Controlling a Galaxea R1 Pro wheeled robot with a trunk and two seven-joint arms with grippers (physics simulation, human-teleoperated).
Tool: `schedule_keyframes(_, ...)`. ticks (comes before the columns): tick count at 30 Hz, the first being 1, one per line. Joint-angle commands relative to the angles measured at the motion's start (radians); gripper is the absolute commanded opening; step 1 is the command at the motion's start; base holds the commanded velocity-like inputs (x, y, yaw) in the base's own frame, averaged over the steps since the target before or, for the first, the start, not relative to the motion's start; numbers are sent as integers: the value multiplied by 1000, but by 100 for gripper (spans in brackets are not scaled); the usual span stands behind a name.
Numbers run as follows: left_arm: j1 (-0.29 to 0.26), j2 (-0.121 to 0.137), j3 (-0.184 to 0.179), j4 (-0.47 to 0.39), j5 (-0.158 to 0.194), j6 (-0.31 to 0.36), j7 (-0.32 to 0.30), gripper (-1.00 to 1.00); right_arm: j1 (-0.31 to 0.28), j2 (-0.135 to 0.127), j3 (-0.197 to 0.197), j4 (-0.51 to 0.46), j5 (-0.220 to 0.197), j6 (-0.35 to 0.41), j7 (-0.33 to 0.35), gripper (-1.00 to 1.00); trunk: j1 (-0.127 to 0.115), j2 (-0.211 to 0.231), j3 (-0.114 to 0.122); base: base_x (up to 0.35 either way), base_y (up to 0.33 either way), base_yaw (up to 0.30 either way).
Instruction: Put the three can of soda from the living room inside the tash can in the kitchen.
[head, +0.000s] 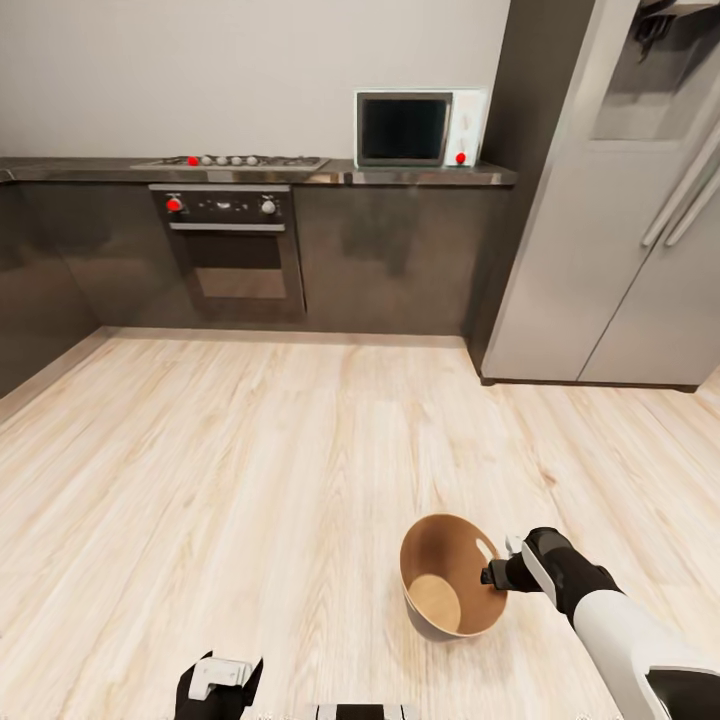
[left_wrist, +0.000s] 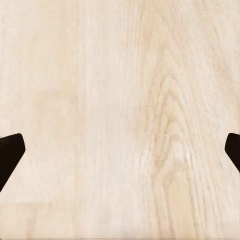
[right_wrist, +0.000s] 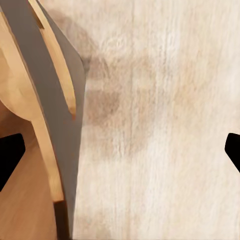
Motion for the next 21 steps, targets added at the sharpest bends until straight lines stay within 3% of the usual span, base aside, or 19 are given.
schedule_keyframes(1,0,0,0,0,0,0,0,100,0,0,0,0,0,0,0,100,0,0,-4,0,0,0)
schedule_keyframes(12,0,0,-4,-3,-1,-7,0,100,1,0,-2,0,0,0,0,100,0,0,-4,0,0,0)
schedule_keyframes(13,0,0,-4,-3,-1,-8,0,100,1,-1,-2,0,0,0,1,-100,0,0,-4,0,0,0)
schedule_keyframes(21,0,0,-5,-3,-1,-11,0,100,1,-2,23,0,0,-1,0,-100,0,0,-4,0,0,0)
